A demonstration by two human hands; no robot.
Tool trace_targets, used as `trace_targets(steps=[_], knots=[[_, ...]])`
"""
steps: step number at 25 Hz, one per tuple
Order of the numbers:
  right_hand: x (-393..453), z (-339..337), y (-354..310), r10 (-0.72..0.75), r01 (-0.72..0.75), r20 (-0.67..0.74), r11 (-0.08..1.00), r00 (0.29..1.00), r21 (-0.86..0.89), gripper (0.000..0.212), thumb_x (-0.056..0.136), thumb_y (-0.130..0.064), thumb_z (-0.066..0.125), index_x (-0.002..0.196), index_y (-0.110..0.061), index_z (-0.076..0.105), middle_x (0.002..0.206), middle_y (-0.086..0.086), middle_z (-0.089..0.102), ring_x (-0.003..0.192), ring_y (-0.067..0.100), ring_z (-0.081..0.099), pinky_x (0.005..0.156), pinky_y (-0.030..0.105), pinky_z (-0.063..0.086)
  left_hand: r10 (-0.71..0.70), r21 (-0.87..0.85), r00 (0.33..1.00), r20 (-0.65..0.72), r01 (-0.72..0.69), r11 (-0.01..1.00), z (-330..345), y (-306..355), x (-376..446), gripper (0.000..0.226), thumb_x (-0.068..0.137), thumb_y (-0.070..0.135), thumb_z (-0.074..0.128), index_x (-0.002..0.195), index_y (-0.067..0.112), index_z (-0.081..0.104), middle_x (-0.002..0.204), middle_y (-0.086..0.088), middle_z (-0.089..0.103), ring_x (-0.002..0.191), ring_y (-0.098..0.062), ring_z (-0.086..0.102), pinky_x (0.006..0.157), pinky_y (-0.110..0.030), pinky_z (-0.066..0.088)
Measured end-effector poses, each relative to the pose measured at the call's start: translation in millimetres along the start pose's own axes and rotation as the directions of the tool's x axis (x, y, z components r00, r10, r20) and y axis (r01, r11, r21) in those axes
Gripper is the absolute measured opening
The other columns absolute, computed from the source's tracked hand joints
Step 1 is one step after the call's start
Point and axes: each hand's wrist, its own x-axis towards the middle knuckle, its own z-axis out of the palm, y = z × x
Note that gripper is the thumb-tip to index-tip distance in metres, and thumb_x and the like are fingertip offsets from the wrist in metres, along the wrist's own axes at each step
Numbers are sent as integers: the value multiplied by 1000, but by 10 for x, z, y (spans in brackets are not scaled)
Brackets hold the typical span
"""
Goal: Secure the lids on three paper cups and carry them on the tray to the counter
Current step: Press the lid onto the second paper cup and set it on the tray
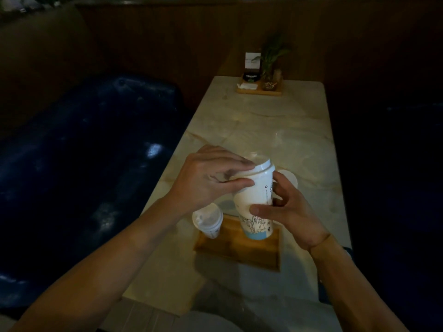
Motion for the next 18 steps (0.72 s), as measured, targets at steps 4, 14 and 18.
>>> trace_targets(steps=[4, 14, 18], knots=[[-16, -65, -14, 20, -24, 97, 999, 995, 33, 83, 61, -12, 86, 135, -29, 52, 125, 0, 69, 114, 20, 67, 84, 34, 59, -6, -96, 997, 72, 13, 995, -67, 41, 8, 34, 73, 19, 85, 105, 12, 74, 107, 4, 72, 95, -13, 71, 81, -40, 56], [52, 33, -26, -77, 72, -22, 985, 997, -154, 92, 60, -27, 88, 140, -33, 44, 120, -11, 68, 109, 7, 66, 80, 24, 59, 86, 54, 996, -22, -85, 995, 22, 31, 14, 25, 72, 10, 88, 95, 6, 78, 100, -6, 76, 92, -14, 71, 80, -36, 58], [65, 185, 8, -242, 182, -154, 928, 958, -326, 88, 59, -32, 91, 127, -59, 41, 113, -38, 59, 104, -10, 60, 74, 8, 53, 77, 108, 996, -52, -71, 992, 134, 14, -5, 21, 75, 14, 86, 93, 6, 79, 100, -4, 77, 93, -14, 72, 80, -38, 58]])
